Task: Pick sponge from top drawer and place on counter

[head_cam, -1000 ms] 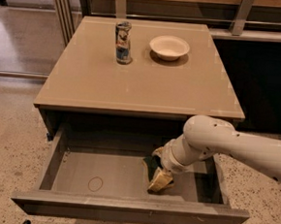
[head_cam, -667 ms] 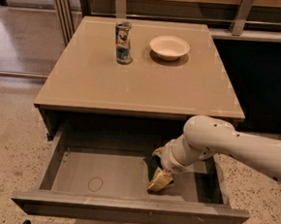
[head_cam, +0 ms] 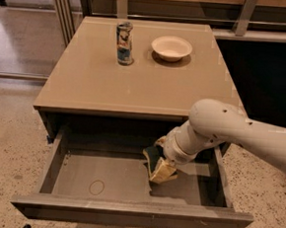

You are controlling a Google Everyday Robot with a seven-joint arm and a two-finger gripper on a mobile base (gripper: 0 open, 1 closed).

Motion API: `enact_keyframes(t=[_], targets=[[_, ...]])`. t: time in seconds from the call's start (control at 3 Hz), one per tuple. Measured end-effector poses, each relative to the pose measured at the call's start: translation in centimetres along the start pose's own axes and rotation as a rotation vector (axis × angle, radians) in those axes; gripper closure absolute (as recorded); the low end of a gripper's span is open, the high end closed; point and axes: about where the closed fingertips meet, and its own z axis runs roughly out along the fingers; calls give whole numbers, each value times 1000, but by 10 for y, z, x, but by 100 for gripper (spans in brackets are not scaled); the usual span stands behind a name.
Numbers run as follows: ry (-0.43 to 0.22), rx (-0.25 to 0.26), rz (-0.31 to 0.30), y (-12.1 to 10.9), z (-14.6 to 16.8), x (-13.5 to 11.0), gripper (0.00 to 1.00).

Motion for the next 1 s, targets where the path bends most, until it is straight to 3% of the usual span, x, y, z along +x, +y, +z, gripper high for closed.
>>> enact_keyframes(t=[0.33, 0.67, 1.0], targets=[[-20, 19, 13, -14, -52, -33, 100], [-46, 70, -6, -19, -127, -82, 100], [-46, 70, -6, -19, -127, -82, 100]])
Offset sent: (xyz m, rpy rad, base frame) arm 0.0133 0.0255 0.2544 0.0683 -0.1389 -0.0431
